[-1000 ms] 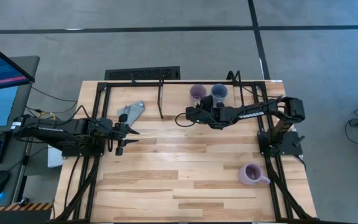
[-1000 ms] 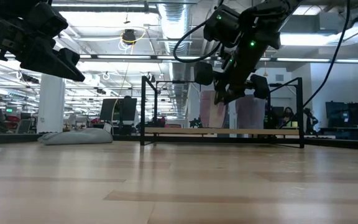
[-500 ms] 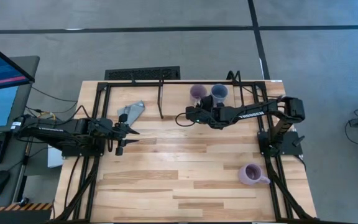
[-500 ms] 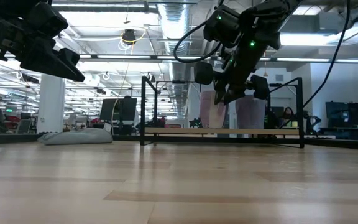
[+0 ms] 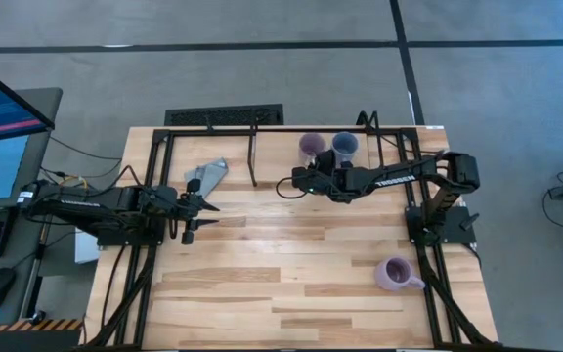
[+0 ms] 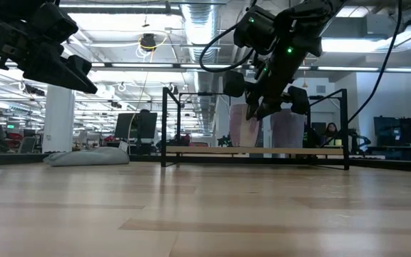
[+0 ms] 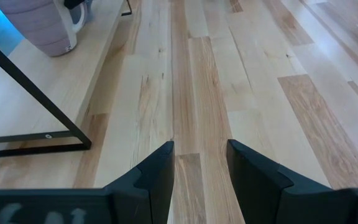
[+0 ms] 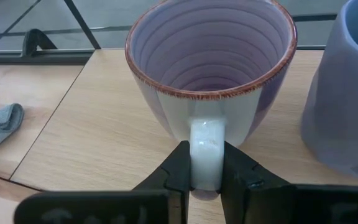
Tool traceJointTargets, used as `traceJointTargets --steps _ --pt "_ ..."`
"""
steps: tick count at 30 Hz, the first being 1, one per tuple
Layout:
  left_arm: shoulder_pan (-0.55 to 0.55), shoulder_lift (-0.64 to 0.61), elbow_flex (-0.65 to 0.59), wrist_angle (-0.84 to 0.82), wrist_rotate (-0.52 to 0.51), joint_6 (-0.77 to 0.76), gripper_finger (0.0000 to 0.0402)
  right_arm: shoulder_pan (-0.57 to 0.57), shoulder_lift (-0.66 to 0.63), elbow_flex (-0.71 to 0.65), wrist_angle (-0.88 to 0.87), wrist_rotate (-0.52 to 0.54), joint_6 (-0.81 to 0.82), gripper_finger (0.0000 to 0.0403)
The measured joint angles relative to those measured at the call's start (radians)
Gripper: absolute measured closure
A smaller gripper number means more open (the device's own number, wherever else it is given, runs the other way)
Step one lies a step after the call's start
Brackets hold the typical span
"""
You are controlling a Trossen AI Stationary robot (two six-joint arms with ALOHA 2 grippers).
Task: Stack small to large cups/mugs on shelf
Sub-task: Put the left purple cup on the shelf
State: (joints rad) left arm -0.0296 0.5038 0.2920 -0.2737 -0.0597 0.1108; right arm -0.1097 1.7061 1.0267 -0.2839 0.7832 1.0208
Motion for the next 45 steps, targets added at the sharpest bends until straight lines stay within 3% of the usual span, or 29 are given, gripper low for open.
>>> traceJointTargets --steps 9,25,45 --pt "0.0 0.0 0.0 0.0 0.0 0.0 0.0262 0.0 0.0 0.0 0.0 -0.004 0.001 0.0328" --pt "0.0 0.0 0.0 0.0 0.0 -0.001 0.0262 0.0 -0.001 0.001 0.002 -0.022 0.001 0.026" --pt "0.0 0.0 0.0 0.0 0.0 -0.002 0.0262 0.0 -0.001 0.001 0.028 -0.049 0.001 0.0257"
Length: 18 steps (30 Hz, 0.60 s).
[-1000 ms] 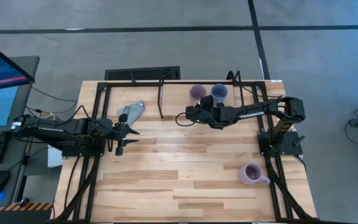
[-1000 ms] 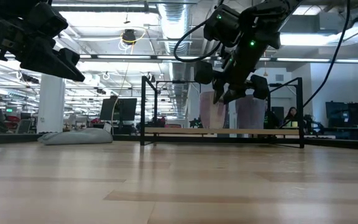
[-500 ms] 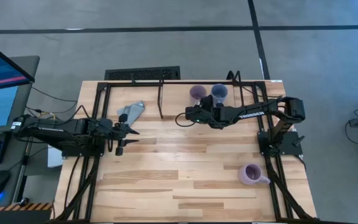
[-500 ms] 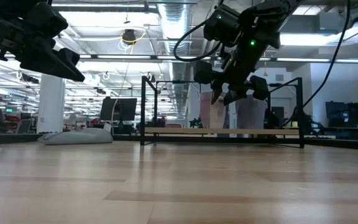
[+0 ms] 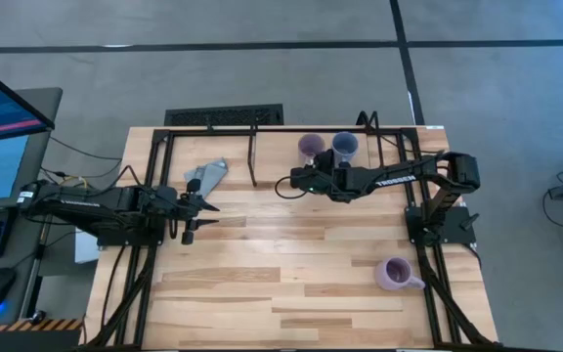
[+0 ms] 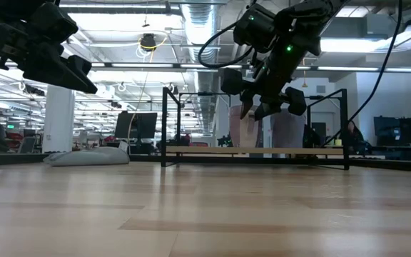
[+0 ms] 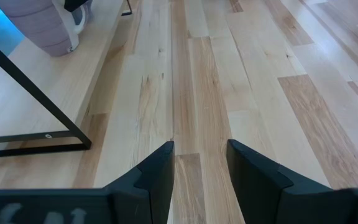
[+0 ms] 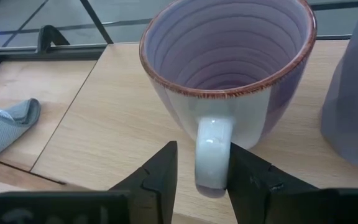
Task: Stack small to large cups/mugs on shelf
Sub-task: Put the left purple cup on the shelf
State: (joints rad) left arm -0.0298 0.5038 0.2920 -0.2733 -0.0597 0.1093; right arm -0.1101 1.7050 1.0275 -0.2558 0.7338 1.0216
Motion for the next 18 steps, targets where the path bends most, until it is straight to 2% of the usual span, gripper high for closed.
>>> traceJointTargets --steps 18 --pt "0.0 0.0 0.0 0.0 0.0 -0.005 0.0262 0.003 0.0 0.0 -0.029 -0.03 -0.008 0.0248"
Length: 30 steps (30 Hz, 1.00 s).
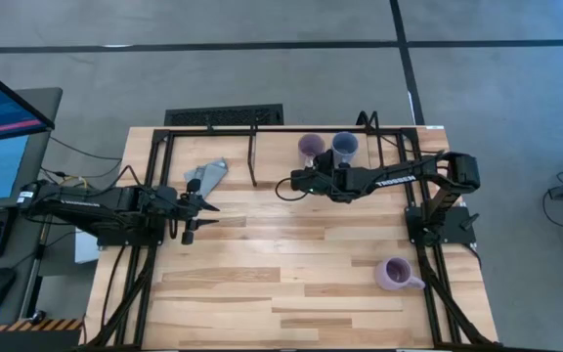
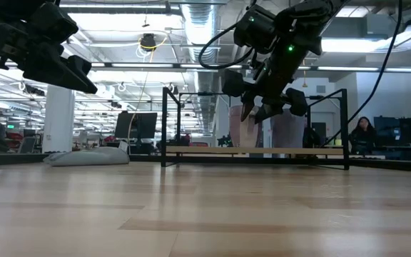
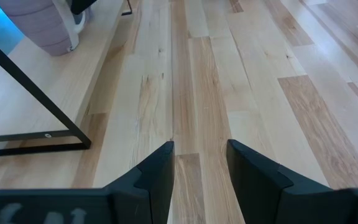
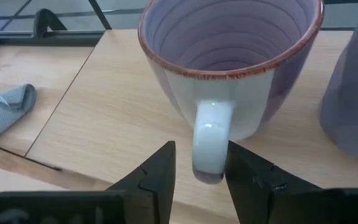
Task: Stack small to large cups/mugs on shelf
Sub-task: Put the left purple cup on the shelf, then put the purple cup on the shelf
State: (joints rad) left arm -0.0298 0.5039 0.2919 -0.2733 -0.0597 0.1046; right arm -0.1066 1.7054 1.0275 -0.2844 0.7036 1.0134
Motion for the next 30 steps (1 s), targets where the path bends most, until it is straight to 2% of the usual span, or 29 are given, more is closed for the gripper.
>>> traceJointTargets --steps 30 --pt "0.0 0.0 0.0 0.0 0.0 -0.004 0.0262 0.027 0.001 0.0 -0.067 -0.077 0.008 0.0243"
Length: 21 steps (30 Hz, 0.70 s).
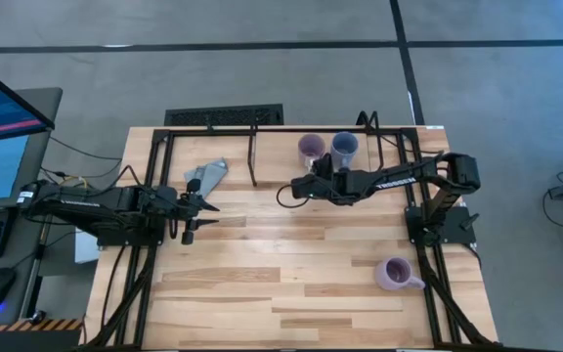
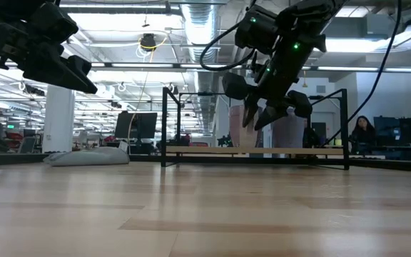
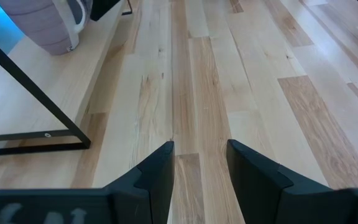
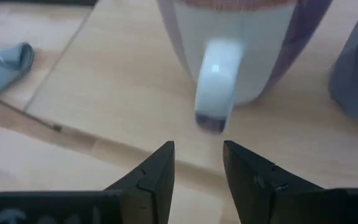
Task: Stack small to large cups/mugs on shelf
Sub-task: Put the purple cup on the shelf
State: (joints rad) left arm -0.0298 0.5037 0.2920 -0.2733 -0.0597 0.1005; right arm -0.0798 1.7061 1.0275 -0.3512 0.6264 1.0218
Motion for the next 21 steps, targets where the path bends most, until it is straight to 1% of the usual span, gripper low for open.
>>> traceJointTargets --steps 6,11,14,19,21 --pt "0.0 0.0 0.0 0.0 0.0 0.0 0.0262 0.015 0.0 0.0 -0.074 -0.074 0.033 0.0244" --pt "0.0 0.0 0.0 -0.001 0.0 -0.005 0.0262 0.066 0.0 0.0 -0.161 -0.165 0.048 0.0244" --pt "0.0 0.0 0.0 -0.001 0.0 -0.005 0.0262 0.122 -0.011 -0.002 -0.171 -0.207 -0.006 0.0244" --pt "0.0 0.0 0.0 -0.002 0.0 -0.005 0.0262 0.224 -0.07 -0.001 -0.162 -0.211 -0.077 0.0244" --pt "0.0 0.0 0.0 -0.001 0.0 -0.005 0.0262 0.262 -0.105 -0.001 -0.162 -0.21 -0.135 0.0244"
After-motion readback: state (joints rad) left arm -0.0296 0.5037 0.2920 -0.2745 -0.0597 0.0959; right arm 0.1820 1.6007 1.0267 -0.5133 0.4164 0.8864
